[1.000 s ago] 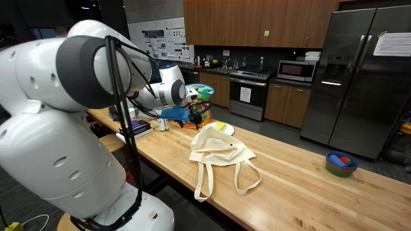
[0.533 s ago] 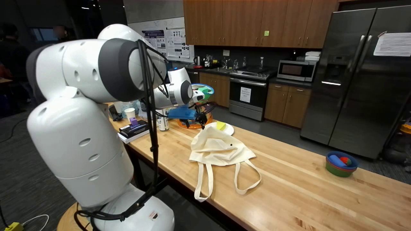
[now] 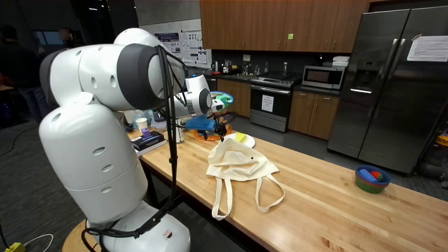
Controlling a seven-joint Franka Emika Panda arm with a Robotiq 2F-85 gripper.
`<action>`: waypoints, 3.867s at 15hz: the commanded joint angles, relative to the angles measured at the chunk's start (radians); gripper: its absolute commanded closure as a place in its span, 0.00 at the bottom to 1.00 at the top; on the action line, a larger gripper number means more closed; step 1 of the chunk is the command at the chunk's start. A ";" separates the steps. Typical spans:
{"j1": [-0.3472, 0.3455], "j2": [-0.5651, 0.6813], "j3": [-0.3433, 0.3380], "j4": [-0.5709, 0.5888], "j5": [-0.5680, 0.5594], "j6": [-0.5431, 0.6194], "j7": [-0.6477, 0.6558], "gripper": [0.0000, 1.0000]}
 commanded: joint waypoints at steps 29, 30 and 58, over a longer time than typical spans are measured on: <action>0.087 0.199 -0.095 0.054 -0.190 0.150 0.310 0.00; 0.087 0.200 -0.096 0.055 -0.190 0.150 0.310 0.00; 0.118 0.200 -0.125 0.064 -0.231 0.210 0.511 1.00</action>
